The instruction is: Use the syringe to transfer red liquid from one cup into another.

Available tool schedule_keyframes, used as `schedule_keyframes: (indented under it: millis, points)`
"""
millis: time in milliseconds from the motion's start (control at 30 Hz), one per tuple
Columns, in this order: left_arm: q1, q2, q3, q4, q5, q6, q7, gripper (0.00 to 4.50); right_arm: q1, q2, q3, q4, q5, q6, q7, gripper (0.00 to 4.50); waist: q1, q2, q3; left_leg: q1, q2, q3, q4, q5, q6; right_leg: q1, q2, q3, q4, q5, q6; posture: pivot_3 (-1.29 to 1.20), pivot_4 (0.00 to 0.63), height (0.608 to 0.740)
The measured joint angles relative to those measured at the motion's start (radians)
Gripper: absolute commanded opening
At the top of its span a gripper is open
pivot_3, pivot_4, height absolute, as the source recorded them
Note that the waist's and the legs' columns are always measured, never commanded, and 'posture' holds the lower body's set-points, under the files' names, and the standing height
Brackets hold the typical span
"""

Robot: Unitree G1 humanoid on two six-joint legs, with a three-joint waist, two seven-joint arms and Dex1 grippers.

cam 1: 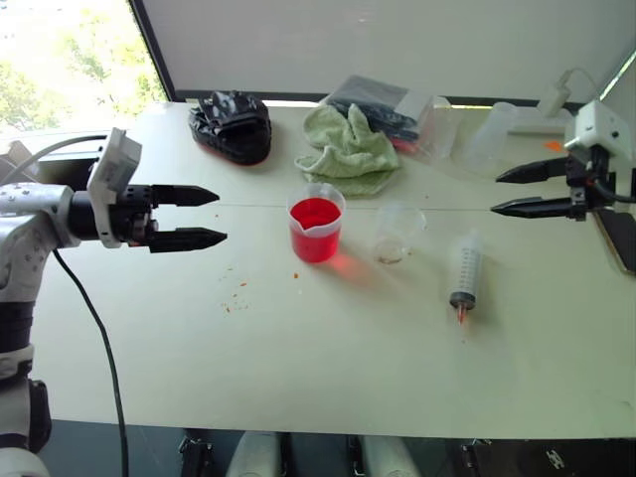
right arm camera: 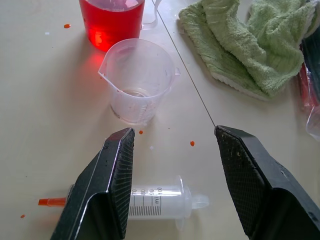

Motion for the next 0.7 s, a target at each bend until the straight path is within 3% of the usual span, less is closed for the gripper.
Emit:
schedule_keyframes:
  millis: [700]
  points:
    - [-0.003,0.000,0.000,0.002,0.002,-0.010,0.007,4.45,0.057,0.006,-0.012,-0.073,0.027,0.077,-0.024,2.67,0.000,0.000,0.000,0.000,0.000,0.000,0.000,0.000,0.000,0.000,0.000,0.000,0.001,0.000,0.000,0.00,0.150,0.711]
